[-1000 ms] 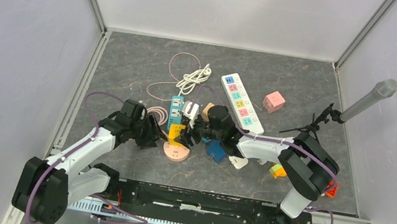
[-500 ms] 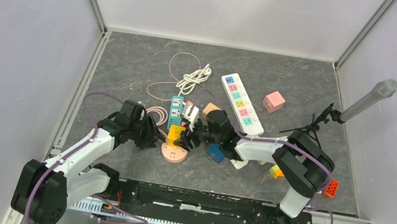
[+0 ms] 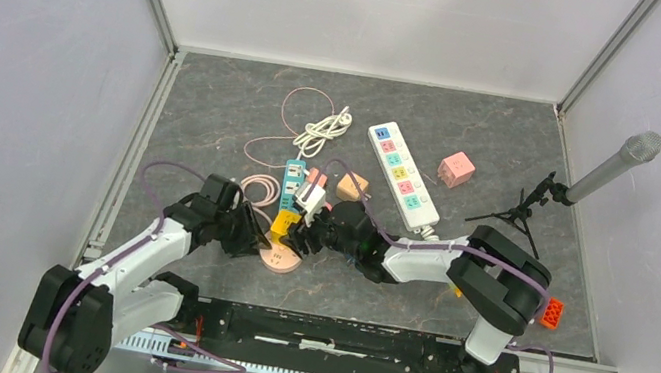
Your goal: Pull the plug off the socket
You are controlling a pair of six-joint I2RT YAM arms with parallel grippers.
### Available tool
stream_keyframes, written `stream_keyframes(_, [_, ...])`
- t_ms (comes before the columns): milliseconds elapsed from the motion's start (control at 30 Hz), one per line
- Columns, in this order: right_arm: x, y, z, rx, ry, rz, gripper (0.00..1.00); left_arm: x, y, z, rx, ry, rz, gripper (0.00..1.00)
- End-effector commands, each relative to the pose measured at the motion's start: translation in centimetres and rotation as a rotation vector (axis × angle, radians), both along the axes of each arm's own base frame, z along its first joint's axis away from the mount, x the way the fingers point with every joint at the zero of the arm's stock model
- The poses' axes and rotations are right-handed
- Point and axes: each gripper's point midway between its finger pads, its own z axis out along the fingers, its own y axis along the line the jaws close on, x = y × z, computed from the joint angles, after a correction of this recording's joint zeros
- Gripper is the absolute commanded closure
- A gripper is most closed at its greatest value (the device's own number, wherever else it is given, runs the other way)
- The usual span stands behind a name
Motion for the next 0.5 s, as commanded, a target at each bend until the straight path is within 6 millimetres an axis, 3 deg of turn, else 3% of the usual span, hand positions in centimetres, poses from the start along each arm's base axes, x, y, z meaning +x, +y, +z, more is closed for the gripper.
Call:
stream_keyframes(0, [1.9, 1.8, 4.0, 0.116, -0.035, -0.072, 0.98, -0.5, -1.1, -0.1, -0.073, 0.010, -0.010, 0.57])
stream_keyframes(267, [1.0, 3.2, 5.0, 0.152, -0.010, -0.004, 1.00, -1.0, -0.7, -1.4, -0.047, 0.060, 0.002, 0.60])
stream_keyframes(467, [-0.3, 4.3, 8.4, 0.190, 0.009, 0.091, 1.00, -1.2, 0.6, -2.1, 0.034, 0.094, 0.036, 0.64])
